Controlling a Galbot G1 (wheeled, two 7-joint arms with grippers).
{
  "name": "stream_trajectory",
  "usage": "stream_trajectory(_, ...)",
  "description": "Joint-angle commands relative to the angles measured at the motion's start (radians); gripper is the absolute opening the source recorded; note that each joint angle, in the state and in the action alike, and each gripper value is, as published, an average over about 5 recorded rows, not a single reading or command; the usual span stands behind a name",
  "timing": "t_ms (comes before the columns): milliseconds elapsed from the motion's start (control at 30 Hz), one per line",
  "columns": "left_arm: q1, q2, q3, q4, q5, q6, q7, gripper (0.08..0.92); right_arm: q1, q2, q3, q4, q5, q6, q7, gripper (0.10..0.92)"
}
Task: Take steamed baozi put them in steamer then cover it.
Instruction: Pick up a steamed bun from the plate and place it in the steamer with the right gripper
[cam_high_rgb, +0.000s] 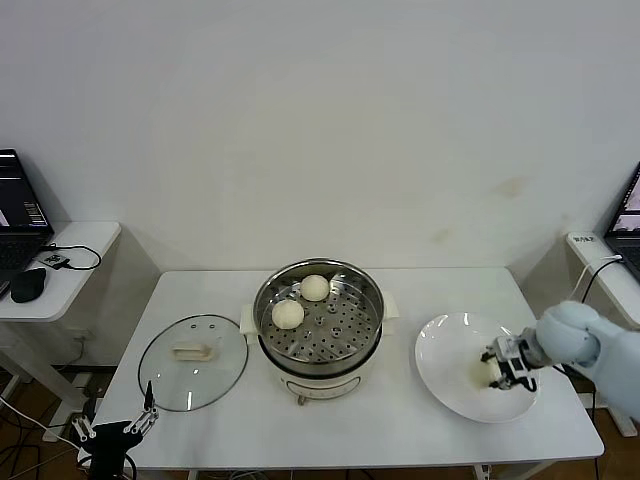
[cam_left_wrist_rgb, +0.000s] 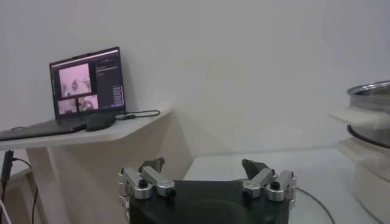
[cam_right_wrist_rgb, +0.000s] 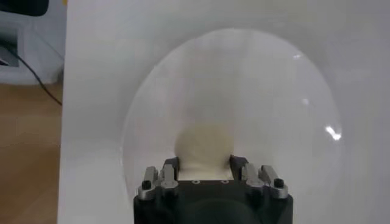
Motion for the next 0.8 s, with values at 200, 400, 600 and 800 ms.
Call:
stream_trajectory(200, -0.001, 0.007, 0.004, -0.014, 0.001, 0.003, 0.001, 0.823, 0.7, 0.104, -0.356, 0.022, 0.252, -0.032, -0.007, 0.542)
stream_trajectory(400, -0.002, 0.003, 0.003, -0.015, 0.001, 0.003, 0.001, 0.823, 0.842, 0.286, -0.466, 0.024, 0.359, -0.059, 0.05, 0.543)
stream_trajectory(600, 0.009, -0.004, -0.008, -0.017, 0.0, -0.004, 0.0, 0.823, 0.834, 0.45, -0.519, 0.028, 0.44, -0.047, 0.117, 0.543)
stream_trajectory(800, 0.01, -0.009, -0.03, -0.018, -0.005, -0.003, -0.001, 0.823, 0.771, 0.55, -0.559, 0.005, 0.42, 0.045, 0.13, 0.543)
